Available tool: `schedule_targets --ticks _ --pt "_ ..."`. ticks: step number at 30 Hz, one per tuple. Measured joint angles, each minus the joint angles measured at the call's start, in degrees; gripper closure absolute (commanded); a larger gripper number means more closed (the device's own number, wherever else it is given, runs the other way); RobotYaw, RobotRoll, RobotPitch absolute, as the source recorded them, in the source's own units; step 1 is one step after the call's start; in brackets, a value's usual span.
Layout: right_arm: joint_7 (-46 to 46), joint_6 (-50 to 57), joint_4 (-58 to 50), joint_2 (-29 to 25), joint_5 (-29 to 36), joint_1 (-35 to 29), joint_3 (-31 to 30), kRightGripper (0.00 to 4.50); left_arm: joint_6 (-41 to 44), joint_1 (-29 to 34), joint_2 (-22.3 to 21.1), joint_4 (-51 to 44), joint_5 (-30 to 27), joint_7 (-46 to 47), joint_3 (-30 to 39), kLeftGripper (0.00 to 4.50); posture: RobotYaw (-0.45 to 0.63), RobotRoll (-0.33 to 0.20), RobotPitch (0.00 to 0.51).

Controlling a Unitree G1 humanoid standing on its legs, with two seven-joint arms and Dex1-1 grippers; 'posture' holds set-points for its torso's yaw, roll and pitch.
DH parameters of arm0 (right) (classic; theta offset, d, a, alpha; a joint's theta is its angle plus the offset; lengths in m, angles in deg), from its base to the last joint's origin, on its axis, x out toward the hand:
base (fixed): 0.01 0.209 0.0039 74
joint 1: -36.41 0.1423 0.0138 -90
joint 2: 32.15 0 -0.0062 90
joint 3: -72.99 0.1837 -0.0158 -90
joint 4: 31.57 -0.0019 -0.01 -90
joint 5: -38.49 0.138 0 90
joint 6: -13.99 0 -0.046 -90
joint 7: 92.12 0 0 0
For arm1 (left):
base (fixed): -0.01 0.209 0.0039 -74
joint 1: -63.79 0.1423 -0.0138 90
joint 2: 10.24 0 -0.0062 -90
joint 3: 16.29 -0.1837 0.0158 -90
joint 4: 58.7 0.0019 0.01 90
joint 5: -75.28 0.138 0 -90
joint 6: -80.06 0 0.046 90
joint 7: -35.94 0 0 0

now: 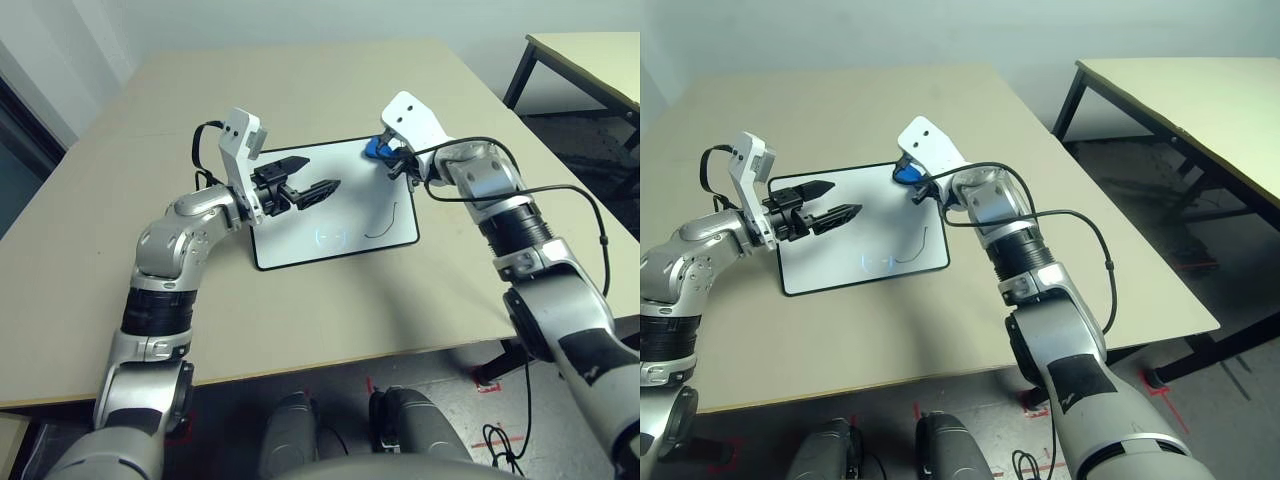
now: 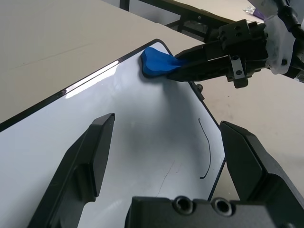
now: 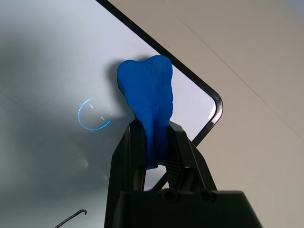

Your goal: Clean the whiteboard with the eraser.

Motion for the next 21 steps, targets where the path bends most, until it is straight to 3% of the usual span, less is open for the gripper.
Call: schedule_targets --ticks 5,12,16,21 --pt "1.2 1.1 -1.4 0.3 0.1 0.0 -0.2 3.93 0.0 0.0 0.0 0.0 0.0 0.2 0.0 0.0 0.01 0.0 0.058" --pt "3.9 9.1 -16.7 0.9 2.5 -4.6 -0.9 3.93 0.0 0.0 0.1 -0.3 -0.1 0.2 0.0 0.0 0.0 0.0 0.058" --pt "4.0 14.2 -25.4 -2.2 3.8 -6.8 -0.5 3.93 0.4 0.0 0.0 -0.4 -0.1 0.1 0.0 0.0 -0.02 0.0 0.059" --pt "3.7 15.7 -27.3 -7.4 3.9 -12.9 -0.3 3.93 1.2 0.0 -0.4 -0.4 0.0 -1.3 -0.9 0.0 -0.04 0.0 0.062"
